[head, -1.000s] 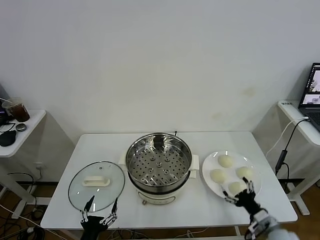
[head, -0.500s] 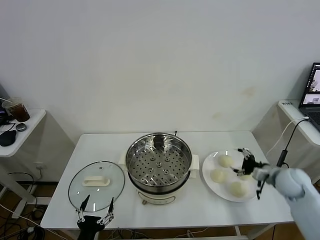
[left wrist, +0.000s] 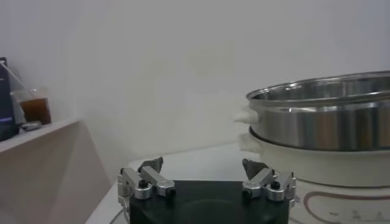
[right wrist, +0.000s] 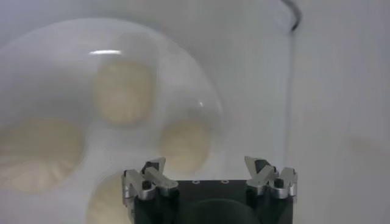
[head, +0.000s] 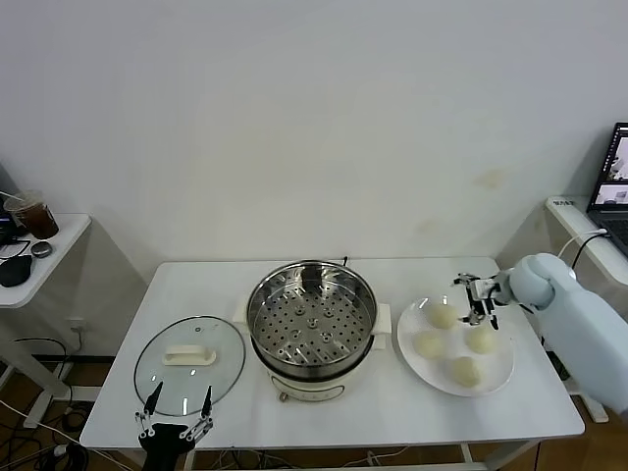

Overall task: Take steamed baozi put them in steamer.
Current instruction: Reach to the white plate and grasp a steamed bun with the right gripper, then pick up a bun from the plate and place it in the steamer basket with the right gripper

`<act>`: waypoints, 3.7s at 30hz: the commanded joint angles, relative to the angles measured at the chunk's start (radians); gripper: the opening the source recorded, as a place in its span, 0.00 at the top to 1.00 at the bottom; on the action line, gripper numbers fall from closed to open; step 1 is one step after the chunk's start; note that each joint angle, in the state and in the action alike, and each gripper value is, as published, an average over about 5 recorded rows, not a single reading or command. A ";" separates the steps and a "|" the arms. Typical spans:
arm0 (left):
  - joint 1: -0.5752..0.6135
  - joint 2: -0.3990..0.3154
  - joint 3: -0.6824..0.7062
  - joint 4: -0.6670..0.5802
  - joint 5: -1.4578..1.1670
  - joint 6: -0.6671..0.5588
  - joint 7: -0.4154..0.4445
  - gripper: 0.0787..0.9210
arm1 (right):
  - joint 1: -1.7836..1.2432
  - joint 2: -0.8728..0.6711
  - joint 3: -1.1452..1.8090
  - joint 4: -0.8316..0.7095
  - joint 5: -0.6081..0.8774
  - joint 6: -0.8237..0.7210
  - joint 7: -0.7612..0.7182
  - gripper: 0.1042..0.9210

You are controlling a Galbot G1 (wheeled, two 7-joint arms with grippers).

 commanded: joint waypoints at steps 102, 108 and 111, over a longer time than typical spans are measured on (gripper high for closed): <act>-0.066 0.018 -0.049 0.008 0.014 -0.005 -0.004 0.12 | 0.721 0.523 -0.984 -0.029 0.203 0.607 0.028 0.53; -0.074 0.015 -0.049 0.011 0.014 -0.006 -0.003 0.12 | 0.678 0.547 -0.949 -0.108 0.101 0.672 0.067 0.52; -0.075 0.017 -0.049 0.019 0.014 -0.009 -0.003 0.12 | 0.662 0.562 -0.925 -0.151 0.055 0.705 0.087 0.52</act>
